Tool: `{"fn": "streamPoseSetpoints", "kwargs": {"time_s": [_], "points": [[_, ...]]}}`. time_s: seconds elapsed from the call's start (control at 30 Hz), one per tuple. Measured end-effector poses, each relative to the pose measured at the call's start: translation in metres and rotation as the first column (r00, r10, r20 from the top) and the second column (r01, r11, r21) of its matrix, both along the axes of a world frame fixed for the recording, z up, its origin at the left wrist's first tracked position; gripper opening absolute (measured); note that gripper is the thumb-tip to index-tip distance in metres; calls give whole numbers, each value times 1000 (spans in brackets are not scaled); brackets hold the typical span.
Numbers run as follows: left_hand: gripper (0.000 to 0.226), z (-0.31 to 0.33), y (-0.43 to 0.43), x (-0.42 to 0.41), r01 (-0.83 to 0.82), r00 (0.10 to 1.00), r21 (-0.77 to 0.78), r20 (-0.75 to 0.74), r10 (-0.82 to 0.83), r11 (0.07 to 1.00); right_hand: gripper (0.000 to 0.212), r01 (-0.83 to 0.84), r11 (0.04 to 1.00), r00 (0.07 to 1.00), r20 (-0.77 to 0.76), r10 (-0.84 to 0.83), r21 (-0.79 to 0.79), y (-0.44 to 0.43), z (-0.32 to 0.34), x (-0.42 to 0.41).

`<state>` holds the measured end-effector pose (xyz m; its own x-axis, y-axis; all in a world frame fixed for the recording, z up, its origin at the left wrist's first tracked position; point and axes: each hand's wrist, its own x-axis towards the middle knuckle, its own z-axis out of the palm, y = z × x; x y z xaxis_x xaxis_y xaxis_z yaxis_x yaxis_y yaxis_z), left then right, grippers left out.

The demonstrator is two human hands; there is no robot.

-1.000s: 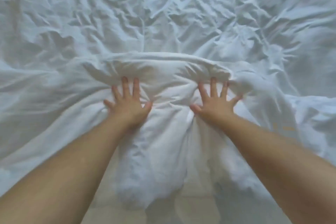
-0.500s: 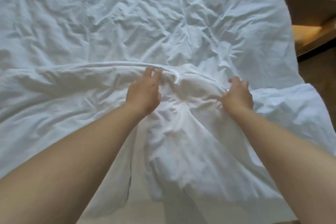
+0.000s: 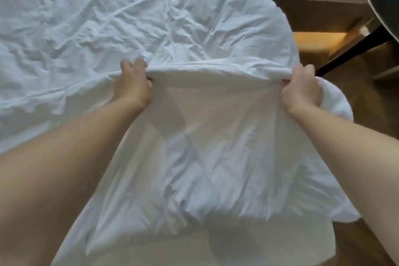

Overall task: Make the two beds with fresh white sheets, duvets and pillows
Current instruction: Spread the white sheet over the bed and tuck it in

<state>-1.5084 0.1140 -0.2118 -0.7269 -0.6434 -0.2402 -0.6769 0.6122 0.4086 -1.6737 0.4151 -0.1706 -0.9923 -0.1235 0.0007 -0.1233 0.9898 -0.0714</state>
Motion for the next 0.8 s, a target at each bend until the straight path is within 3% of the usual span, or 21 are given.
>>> {"fn": "streamPoseSetpoints", "kwargs": {"time_s": [0.1,0.17,0.23,0.47,0.57,0.63,0.73,0.8], "points": [[84,5,8,-13,53,989,130,133,-70,990,46,-156,988,978,141,156,-12,-17,3,0],[91,-15,42,5,189,938,122,270,-216,974,69,-133,990,906,410,104,43,-12,-23,37],[88,-35,77,33,335,878,79,335,-341,939,73,-102,988,803,596,11,119,1,-55,82],[83,-88,94,59,463,839,54,295,-457,885,72,-142,973,814,581,11,180,8,-115,108],[88,-80,102,109,536,785,158,269,-559,829,76,-313,948,771,601,213,65,17,-112,160],[95,-65,103,150,593,732,184,281,-620,784,92,-501,865,644,651,402,-39,24,-94,194],[112,-49,105,218,699,615,116,406,-676,705,105,-780,625,458,712,532,34,39,-76,232],[121,-49,105,251,659,597,148,494,-632,738,111,-805,561,497,735,462,192,42,-76,242]]}}
